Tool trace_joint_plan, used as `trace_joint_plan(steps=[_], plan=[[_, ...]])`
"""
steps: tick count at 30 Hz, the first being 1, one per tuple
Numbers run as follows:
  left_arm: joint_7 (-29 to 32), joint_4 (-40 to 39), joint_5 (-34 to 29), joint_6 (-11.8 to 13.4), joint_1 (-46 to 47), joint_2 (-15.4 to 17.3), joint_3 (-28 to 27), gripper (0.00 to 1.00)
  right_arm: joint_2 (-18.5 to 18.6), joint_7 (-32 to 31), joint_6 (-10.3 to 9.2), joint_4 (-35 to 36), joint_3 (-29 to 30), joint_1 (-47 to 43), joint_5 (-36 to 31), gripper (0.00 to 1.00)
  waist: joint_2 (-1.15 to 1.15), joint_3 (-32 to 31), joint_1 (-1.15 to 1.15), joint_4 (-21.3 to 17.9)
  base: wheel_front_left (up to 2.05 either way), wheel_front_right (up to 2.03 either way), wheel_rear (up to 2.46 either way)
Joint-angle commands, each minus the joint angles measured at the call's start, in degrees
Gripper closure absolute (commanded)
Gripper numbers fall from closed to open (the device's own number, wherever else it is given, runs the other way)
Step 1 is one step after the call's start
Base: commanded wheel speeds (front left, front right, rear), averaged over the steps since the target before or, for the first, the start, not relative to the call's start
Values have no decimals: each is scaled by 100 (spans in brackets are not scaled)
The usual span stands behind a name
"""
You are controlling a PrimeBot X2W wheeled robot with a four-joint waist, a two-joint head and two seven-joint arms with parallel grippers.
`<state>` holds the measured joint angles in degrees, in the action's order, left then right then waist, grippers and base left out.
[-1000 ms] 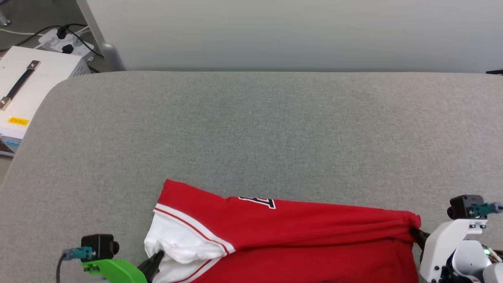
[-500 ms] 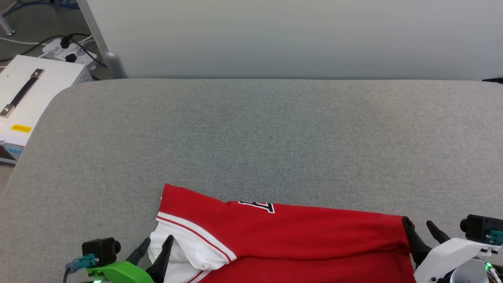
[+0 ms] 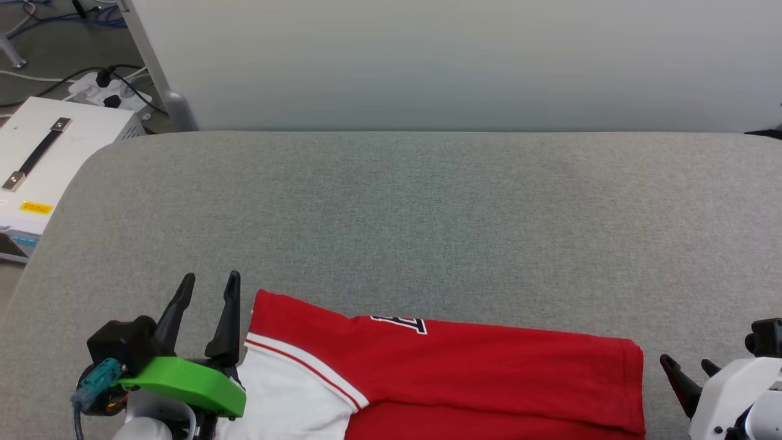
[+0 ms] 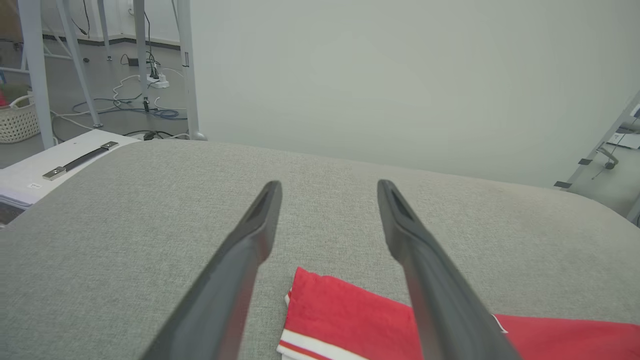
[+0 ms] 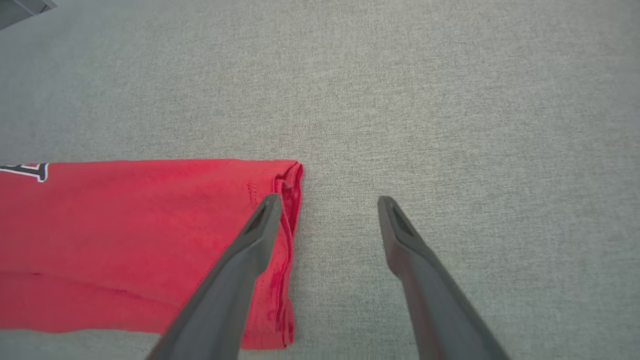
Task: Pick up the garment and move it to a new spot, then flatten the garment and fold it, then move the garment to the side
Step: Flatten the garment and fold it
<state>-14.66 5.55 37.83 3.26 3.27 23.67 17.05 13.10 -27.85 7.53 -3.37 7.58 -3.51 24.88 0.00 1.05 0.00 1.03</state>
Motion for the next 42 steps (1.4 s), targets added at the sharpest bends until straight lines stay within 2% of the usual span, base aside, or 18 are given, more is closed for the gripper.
trace_joint_plan(steps=[1,8,16,20,21,22,23,24,33,42], plan=[[-32,-98,-228,-16,-126,-112,-95,0,71,-184,-4,65,-73,-20,-9,0,0,55,0,76,0,0,0],[-33,-299,-816,-133,-242,-464,-185,0,161,-512,-4,-127,-371,84,48,0,0,250,0,325,0,0,0],[-33,-363,-1069,-235,-148,-722,-120,0,254,-503,-4,-958,-883,398,281,0,0,528,0,534,0,0,0],[-33,-357,-1154,-278,-111,-777,-87,0,252,-841,-4,-1433,-1170,420,447,0,0,575,0,594,0,0,0],[-33,-350,-1171,-290,-103,-781,-77,0,253,-960,-4,-1537,-1250,413,492,11,0,577,0,607,0,0,0],[-33,-346,-1182,-300,-97,-783,-72,0,252,-1050,-4,-1604,-1303,404,533,59,0,578,0,616,0,0,0],[-33,-327,-1195,-304,-96,-779,-64,0,249,-1109,-4,-1651,-1336,408,595,76,0,575,0,623,0,0,0],[-33,-314,-1195,-303,-98,-777,-64,0,250,-1117,-4,-1664,-1345,425,636,100,0,572,0,619,0,0,0],[-33,-310,-1183,-243,-246,-756,-132,0,467,-1189,-4,-1409,-1159,768,782,100,0,376,0,388,0,0,0],[48,-394,-1181,-156,-378,-695,-114,0,940,-1368,-4,-1253,-374,857,616,100,0,220,0,144,0,0,0]])
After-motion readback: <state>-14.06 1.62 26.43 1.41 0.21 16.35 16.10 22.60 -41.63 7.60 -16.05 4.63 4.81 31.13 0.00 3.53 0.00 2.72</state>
